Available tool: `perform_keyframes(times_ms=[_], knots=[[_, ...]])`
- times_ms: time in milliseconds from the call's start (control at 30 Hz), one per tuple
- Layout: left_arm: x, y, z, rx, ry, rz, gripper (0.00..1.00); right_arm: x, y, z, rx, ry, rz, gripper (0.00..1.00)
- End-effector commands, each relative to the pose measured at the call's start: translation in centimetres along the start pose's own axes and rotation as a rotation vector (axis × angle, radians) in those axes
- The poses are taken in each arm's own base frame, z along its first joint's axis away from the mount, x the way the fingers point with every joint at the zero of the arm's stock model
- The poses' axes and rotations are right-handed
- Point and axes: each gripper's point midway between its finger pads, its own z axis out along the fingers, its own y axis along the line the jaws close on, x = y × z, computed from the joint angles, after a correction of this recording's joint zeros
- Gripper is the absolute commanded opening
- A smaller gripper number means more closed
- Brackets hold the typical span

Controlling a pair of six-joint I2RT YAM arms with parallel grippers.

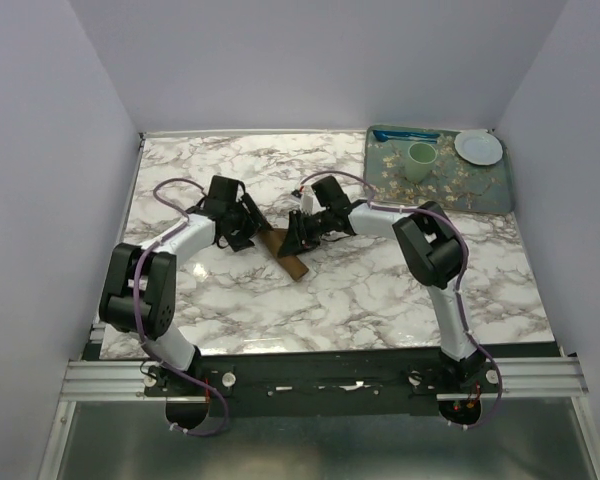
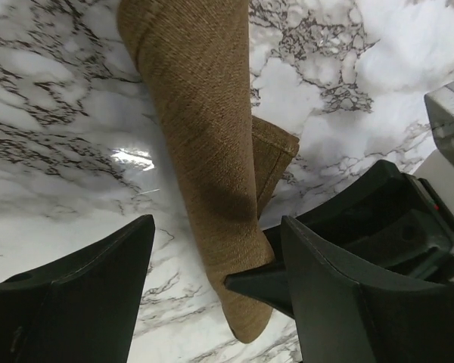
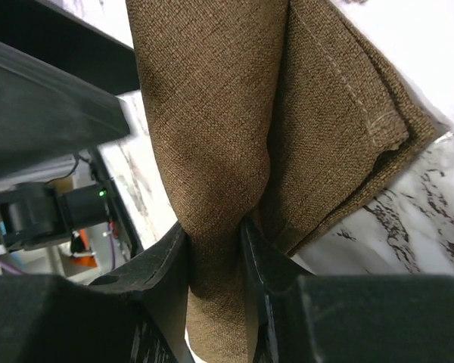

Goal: Fold the napkin, place the utensils inside, and roll it up
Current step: Roll the napkin with the utensil

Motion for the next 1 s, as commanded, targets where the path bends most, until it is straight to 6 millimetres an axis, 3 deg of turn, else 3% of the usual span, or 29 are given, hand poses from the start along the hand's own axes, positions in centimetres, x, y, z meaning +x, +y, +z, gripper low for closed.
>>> perform_keyframes(times_ms=[0, 267, 367, 400, 500, 533, 567, 600, 633, 700, 767, 800, 967], knots=[[0.7, -0.4, 1.4, -0.035, 0.025, -0.021, 0.76, 1.8, 0.0, 0.1, -0.061, 0.064, 0.07, 0.37], [0.1, 2.2, 3.6, -0.167, 0.01, -0.014, 0.65, 1.1, 0.3, -0.6, -0.02, 0.034, 0.038, 0.43], [0.2, 2.9, 4.1, -0.186, 0.012, -0.007, 0.57, 0.9, 0.4, -1.2, 0.061, 0.024, -0.011, 0.52], [0.4, 3.1, 4.3, -0.186, 0.017, -0.008, 0.49, 0.8, 0.3, -1.4, 0.093, 0.02, -0.047, 0.58], [0.6, 3.1, 4.1, -0.174, 0.01, -0.013, 0.47, 0.2, 1.0, -2.3, 0.223, -0.013, -0.152, 0.66], [0.7, 3.2, 4.1, -0.173, 0.01, -0.017, 0.47, -1.2, 1.1, -3.6, 0.336, -0.085, -0.204, 0.69], [0.7, 3.3, 4.0, -0.173, 0.01, -0.014, 0.47, -1.3, 0.7, -4.3, 0.422, -0.106, -0.242, 0.71], [0.7, 3.1, 3.9, -0.169, 0.009, -0.011, 0.47, -0.8, 1.9, -3.8, 0.492, -0.116, -0.357, 0.8], [0.7, 3.0, 3.8, -0.166, 0.01, -0.009, 0.47, -2.2, 0.8, -5.3, 0.681, -0.199, -0.417, 0.85], [0.8, 2.7, 3.8, -0.15, 0.017, -0.006, 0.47, -1.9, 3.0, -4.5, 0.752, -0.219, -0.555, 0.89], [0.8, 2.7, 3.8, -0.15, 0.024, -0.008, 0.47, -2.3, 2.7, -4.2, 0.847, -0.236, -0.607, 0.9], [0.9, 2.6, 3.8, -0.143, 0.034, -0.012, 0.47, -2.3, 3.6, -3.5, 0.859, -0.236, -0.655, 0.9], [1.0, 2.3, 4.0, -0.127, 0.063, -0.023, 0.47, -2.4, 2.7, -2.1, 0.982, -0.239, -0.74, 0.89]])
